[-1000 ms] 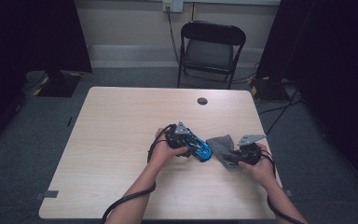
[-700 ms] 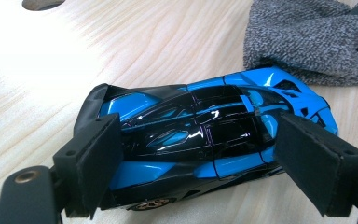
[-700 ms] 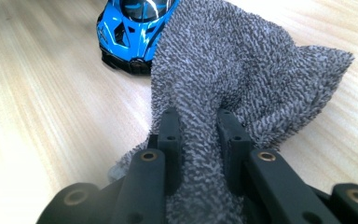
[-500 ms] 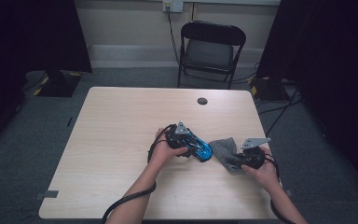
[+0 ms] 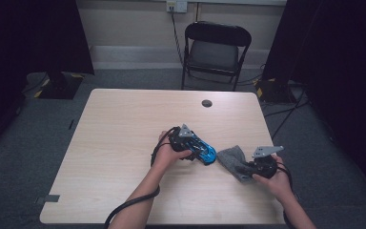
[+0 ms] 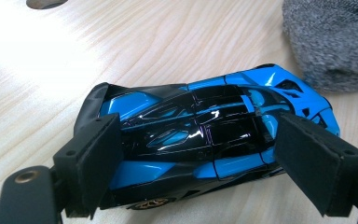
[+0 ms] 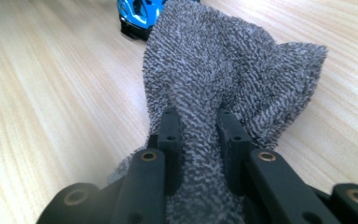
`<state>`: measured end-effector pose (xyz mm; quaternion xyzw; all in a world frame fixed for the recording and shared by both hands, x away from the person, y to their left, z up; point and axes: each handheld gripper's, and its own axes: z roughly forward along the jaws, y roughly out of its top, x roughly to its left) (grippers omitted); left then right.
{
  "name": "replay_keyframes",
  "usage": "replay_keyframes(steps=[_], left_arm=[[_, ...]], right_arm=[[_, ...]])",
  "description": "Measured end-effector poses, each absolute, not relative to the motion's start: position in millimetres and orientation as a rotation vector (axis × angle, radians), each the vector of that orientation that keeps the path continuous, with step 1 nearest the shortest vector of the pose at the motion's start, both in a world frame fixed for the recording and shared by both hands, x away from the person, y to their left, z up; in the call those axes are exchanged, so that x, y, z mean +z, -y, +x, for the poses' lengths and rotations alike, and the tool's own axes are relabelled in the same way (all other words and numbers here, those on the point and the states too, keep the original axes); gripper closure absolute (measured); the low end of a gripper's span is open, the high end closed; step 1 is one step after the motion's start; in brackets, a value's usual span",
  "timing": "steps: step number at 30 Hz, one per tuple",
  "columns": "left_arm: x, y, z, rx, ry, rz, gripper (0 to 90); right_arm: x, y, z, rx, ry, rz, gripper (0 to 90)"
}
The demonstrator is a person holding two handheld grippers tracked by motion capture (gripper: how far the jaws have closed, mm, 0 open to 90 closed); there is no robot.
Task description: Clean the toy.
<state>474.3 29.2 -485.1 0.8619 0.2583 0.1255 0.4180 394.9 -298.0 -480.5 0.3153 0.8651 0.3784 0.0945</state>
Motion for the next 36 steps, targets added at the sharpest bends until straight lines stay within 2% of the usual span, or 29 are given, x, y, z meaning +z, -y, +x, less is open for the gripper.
replay_keyframes(steps=[17,36], left_arm=[[-460,-44,463,0.298,-0.621,2.130,17.1],[-447,-130,427,0.335,-0.714,2.098,16.8]], right_arm=[[-454,287,390,1.180,-2.517,0.906,74.7],[-438,192,398,1.244,-2.592,0.738,74.4]])
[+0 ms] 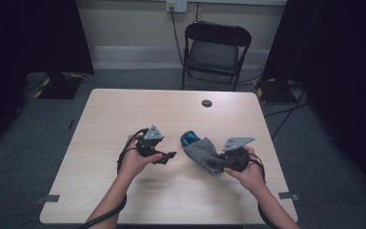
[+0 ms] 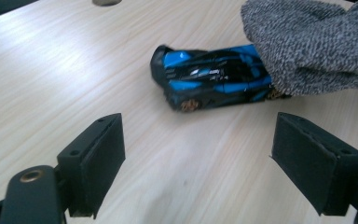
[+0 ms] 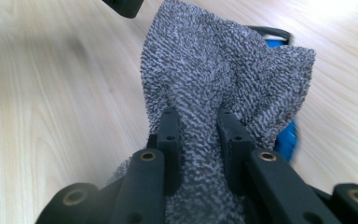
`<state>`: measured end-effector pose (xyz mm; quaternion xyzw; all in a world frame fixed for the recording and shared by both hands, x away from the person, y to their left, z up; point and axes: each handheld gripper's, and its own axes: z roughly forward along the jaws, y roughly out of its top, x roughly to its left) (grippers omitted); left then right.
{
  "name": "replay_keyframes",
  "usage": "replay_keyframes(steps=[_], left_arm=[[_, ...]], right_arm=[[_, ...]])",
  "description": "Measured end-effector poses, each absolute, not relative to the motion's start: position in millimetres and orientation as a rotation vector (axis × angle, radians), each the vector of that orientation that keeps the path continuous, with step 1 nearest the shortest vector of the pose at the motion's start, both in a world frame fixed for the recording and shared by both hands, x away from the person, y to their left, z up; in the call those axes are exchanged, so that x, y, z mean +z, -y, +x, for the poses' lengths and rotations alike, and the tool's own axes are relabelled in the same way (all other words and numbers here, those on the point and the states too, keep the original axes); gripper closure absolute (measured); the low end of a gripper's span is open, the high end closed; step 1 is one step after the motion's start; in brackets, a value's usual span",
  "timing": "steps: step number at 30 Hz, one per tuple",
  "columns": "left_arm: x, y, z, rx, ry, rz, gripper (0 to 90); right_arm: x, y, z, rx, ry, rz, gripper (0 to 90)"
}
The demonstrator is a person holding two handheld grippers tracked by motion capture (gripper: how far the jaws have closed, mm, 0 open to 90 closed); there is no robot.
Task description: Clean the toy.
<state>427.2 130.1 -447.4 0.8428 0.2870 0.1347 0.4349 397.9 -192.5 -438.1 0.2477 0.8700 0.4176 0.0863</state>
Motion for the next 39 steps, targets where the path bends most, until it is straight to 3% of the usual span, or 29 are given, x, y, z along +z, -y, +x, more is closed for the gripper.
replay_keyframes(steps=[25,34,39], left_arm=[[-459,-212,395,0.365,-0.876,2.012,16.5],[-461,-223,384,0.365,-0.915,1.996,16.7],[-464,-223,381,0.350,-0.920,2.007,17.4]], right_arm=[[-466,69,409,1.246,-2.730,0.593,72.6],[-480,30,420,1.189,-2.737,0.595,70.9],[-483,22,425,1.182,-2.702,0.660,62.5]])
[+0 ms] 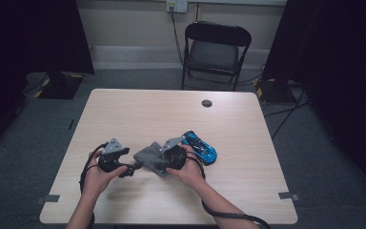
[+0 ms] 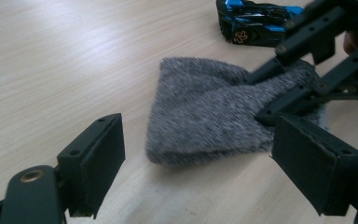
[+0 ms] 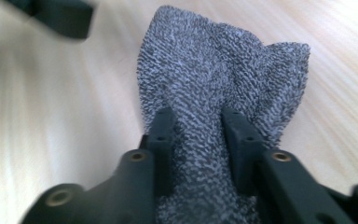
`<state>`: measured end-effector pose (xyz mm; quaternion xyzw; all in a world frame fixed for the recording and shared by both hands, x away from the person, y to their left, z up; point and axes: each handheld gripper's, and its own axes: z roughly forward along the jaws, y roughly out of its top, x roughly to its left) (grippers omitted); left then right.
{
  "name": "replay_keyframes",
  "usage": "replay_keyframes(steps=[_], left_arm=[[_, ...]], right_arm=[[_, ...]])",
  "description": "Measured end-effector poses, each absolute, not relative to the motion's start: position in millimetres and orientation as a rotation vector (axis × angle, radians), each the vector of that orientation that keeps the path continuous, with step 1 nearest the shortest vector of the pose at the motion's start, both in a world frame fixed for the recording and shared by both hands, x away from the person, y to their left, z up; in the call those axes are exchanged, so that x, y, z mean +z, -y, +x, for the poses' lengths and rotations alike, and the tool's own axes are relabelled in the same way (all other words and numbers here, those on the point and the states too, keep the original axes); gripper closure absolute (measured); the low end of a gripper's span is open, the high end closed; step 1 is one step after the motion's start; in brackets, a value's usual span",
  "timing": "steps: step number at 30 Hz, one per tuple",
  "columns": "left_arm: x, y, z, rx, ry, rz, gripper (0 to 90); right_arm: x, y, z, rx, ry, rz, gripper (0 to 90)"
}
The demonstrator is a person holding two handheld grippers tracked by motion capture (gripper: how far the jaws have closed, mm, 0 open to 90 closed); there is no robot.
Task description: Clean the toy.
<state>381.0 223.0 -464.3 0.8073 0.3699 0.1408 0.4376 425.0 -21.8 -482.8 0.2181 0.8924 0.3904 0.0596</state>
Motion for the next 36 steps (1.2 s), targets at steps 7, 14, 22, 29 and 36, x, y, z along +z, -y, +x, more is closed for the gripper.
replay_keyframes(steps=[7,14,22,29,36], left_arm=[[-470,-217,378,0.308,-0.922,2.018,18.1],[-471,-205,371,0.264,-0.905,2.032,20.3],[-475,-194,373,0.235,-0.881,2.043,20.0],[-482,-189,382,0.226,-0.900,2.040,19.4],[-481,-181,398,0.226,-0.905,2.006,19.6]], right_arm=[[-473,31,424,1.204,-2.665,0.653,47.5],[-457,65,423,1.193,-2.598,0.657,53.7],[-472,75,424,1.182,-2.592,0.745,57.4],[-476,69,409,1.251,-2.661,0.731,58.2],[-482,58,395,1.301,-2.716,0.704,53.4]])
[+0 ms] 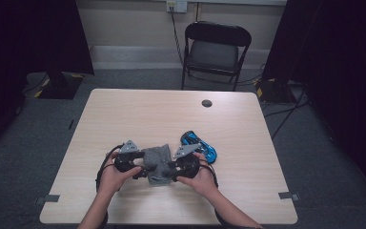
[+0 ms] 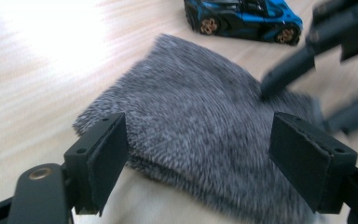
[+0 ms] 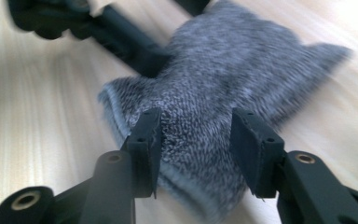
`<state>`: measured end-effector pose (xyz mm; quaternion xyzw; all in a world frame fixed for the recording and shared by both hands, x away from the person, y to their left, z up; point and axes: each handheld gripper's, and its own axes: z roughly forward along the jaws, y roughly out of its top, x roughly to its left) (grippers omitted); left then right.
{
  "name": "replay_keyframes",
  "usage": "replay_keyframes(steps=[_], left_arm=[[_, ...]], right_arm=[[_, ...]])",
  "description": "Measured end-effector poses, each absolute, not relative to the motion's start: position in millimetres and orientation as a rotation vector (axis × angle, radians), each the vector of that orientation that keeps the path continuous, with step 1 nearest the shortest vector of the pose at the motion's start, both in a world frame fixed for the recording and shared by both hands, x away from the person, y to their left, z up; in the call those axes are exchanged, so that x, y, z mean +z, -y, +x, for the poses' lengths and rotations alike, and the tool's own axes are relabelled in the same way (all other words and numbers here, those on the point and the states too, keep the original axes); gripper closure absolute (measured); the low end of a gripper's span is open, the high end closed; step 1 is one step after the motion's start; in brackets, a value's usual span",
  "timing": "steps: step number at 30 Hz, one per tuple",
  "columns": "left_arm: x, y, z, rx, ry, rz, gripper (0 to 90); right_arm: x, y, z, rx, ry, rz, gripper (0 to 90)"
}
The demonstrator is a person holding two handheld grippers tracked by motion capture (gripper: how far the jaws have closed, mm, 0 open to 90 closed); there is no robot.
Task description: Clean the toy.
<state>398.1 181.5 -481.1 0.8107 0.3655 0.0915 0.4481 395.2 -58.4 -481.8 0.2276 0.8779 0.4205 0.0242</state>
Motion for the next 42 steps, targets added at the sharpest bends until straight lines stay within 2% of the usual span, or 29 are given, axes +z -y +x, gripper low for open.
replay_keyframes(steps=[7,13,22,31,36,42], left_arm=[[-485,-171,412,0.241,-0.897,2.022,21.0],[-473,-169,403,0.273,-0.872,2.029,20.6],[-466,-160,378,0.250,-0.939,2.052,20.1],[-477,-150,370,0.246,-1.006,2.075,15.8],[-482,-147,379,0.262,-1.020,2.091,16.5],[-488,-149,387,0.295,-1.000,2.115,20.0]], right_arm=[[-483,40,387,1.357,-2.743,0.614,43.2],[-473,55,389,1.338,-2.682,0.637,36.3],[-456,103,408,1.249,-2.514,0.761,27.0],[-460,138,436,1.178,-2.369,0.899,21.4],[-466,144,454,1.160,-2.348,0.996,18.1],[-475,131,473,1.100,-2.385,0.988,15.8]])
